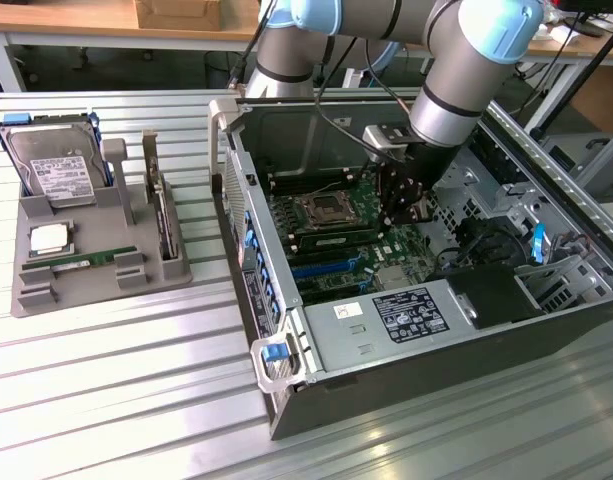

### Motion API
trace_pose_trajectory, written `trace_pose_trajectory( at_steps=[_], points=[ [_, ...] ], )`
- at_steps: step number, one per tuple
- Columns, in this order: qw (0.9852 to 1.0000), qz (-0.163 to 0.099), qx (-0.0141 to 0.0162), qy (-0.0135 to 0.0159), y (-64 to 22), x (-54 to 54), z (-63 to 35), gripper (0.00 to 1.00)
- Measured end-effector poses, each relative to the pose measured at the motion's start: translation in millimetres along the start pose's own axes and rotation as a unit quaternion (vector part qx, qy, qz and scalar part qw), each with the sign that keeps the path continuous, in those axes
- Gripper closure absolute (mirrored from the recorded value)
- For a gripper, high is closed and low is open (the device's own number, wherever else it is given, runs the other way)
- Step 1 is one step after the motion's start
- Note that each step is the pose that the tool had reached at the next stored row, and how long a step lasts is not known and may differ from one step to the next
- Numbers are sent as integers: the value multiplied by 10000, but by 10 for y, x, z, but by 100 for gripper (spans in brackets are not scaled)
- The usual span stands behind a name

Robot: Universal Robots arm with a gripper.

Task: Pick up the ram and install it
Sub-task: 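Press down the ram until it locks into place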

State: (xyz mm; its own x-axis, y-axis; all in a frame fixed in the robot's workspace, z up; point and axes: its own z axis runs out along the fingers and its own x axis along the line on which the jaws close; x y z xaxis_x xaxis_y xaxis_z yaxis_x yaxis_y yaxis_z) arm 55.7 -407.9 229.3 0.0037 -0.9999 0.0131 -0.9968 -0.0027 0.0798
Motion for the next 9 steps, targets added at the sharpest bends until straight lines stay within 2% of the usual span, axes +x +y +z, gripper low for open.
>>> trace_pose_trajectory(
  at_steps=[2, 3, 5, 6, 9],
  points=[
    [10000, -1, 2, -9, 1, -3, -20, 89],
    [10000, 0, 5, -2, 10, 0, -78, 89],
    [10000, -2, 17, -2, 116, 0, -83, 89],
    [10000, -2, 19, -2, 182, 0, -78, 89],
    [10000, -1, 26, -1, 543, -1, -49, 89]
  ],
)
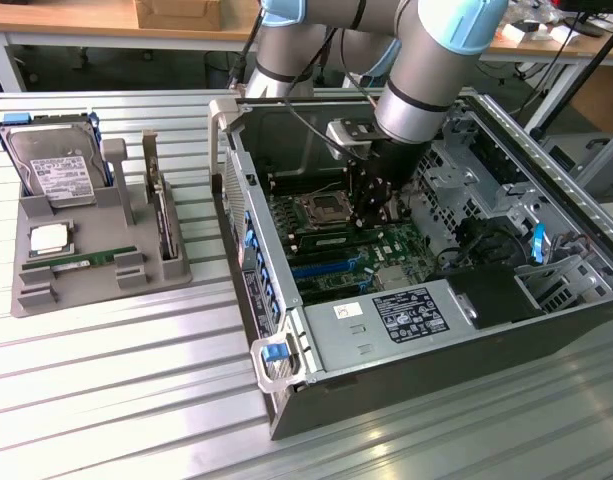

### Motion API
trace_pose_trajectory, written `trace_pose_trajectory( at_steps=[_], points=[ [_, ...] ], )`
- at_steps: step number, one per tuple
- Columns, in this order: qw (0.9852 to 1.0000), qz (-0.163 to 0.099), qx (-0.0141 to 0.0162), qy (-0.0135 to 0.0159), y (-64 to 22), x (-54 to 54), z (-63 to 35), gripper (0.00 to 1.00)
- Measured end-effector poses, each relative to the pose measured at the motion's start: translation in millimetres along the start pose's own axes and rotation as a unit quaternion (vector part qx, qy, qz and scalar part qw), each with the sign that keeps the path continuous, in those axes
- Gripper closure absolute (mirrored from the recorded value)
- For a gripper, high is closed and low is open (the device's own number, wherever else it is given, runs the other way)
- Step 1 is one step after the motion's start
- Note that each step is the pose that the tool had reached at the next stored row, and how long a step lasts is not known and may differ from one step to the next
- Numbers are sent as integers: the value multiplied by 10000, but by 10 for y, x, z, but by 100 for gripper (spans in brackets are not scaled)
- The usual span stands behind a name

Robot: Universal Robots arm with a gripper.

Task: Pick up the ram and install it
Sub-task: 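Press down the ram until it locks into place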

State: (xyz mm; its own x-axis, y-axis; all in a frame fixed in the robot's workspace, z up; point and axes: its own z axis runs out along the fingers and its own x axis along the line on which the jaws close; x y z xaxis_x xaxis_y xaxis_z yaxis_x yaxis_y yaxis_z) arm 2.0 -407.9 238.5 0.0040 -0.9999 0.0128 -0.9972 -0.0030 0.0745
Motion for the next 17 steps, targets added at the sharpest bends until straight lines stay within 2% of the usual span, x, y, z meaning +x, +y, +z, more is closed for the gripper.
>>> trace_pose_trajectory(
  at_steps=[2, 3, 6, 7, 9, 14, 16, 17],
  points=[
    [10000, 0, 0, 1, 152, -1, 13, 89],
    [10000, 0, 1, 1, 199, -1, 19, 89],
    [10000, 0, 0, 1, 483, -3, 60, 89],
    [10000, 0, 0, 2, 535, -3, 78, 89],
    [10000, -1, 1, 2, 577, -3, 105, 89],
    [10000, 0, 3, -4, 583, -5, 115, 89],
    [10000, 0, 2, 1, 591, -2, -47, 89],
    [10000, 0, 3, 1, 578, -2, -58, 89]
  ],
)
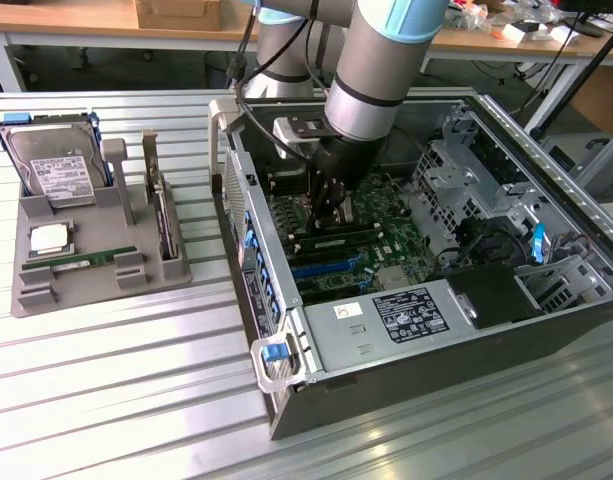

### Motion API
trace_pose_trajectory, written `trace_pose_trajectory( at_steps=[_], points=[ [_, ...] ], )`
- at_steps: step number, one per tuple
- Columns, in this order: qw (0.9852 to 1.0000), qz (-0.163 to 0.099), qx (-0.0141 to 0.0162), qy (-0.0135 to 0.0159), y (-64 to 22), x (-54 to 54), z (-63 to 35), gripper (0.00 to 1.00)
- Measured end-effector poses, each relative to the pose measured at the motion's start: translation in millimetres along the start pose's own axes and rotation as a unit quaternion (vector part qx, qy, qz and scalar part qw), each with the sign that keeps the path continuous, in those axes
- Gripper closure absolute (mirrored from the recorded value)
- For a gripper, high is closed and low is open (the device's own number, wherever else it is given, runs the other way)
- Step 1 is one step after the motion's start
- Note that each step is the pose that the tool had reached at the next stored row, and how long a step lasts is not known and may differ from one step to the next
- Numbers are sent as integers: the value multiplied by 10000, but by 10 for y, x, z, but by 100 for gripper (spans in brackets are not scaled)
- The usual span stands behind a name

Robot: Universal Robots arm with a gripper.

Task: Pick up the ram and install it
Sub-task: 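Press down the ram until it locks into place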

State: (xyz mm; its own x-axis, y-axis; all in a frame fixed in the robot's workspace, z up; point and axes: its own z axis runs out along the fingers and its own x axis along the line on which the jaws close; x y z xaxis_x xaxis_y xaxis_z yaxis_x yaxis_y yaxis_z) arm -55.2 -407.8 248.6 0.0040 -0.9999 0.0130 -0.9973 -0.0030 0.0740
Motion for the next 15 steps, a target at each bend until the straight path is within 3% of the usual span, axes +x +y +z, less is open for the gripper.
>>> trace_pose_trajectory(
  at_steps=[2, 5, 6, 7, 9, 11, 15],
  points=[
    [10000, 0, -19, 0, -148, 1, -12, 89],
    [10000, -1, -82, 0, -335, 2, -18, 89],
    [9999, -2, -112, 1, -412, 2, -20, 89],
    [9999, -2, -166, 0, -538, 2, -12, 89],
    [9998, -3, -202, 1, -635, 3, -9, 89],
    [9997, -3, -251, 0, -808, 3, -15, 89],
    [9993, -5, -375, 0, -1136, 4, -22, 89]
  ],
)
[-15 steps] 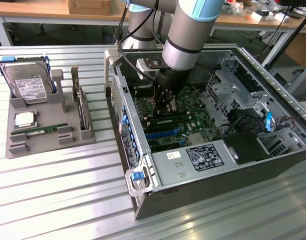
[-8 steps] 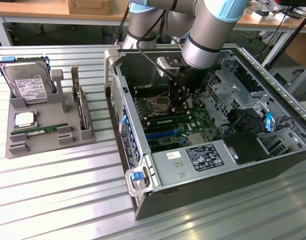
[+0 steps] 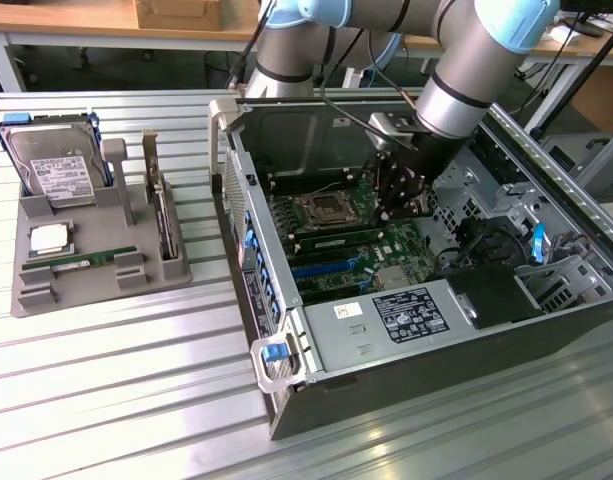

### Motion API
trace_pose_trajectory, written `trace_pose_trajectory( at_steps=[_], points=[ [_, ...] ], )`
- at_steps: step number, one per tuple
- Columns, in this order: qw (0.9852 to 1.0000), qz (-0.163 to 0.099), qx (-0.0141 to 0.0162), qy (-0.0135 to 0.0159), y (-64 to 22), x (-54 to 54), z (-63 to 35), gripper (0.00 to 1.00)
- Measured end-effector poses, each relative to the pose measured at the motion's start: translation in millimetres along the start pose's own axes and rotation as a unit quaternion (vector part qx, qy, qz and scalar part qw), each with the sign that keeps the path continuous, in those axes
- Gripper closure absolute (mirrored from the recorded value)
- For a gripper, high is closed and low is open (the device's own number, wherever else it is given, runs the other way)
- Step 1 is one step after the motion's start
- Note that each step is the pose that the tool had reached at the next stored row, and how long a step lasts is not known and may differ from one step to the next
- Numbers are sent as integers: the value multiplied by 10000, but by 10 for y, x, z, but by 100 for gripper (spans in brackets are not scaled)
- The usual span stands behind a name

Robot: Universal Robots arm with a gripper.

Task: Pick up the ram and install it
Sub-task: 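Press down the ram until it locks into place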

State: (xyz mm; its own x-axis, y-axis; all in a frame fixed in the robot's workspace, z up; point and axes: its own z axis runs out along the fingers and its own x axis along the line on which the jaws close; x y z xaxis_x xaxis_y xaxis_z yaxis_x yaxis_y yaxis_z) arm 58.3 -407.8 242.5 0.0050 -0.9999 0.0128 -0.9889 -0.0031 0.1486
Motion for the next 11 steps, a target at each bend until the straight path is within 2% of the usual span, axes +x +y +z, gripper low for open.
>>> trace_pose_trajectory(
  at_steps=[1, 2, 5, 9, 11],
  points=[
    [10000, -1, -24, 0, -102, 0, -15, 89],
    [10000, 0, -31, 0, -155, 1, -22, 89],
    [10000, -1, -36, 0, -254, 1, -42, 89],
    [10000, -1, -35, -1, -268, 3, -150, 89],
    [10000, 0, -35, 0, -261, 4, -287, 89]
  ],
)
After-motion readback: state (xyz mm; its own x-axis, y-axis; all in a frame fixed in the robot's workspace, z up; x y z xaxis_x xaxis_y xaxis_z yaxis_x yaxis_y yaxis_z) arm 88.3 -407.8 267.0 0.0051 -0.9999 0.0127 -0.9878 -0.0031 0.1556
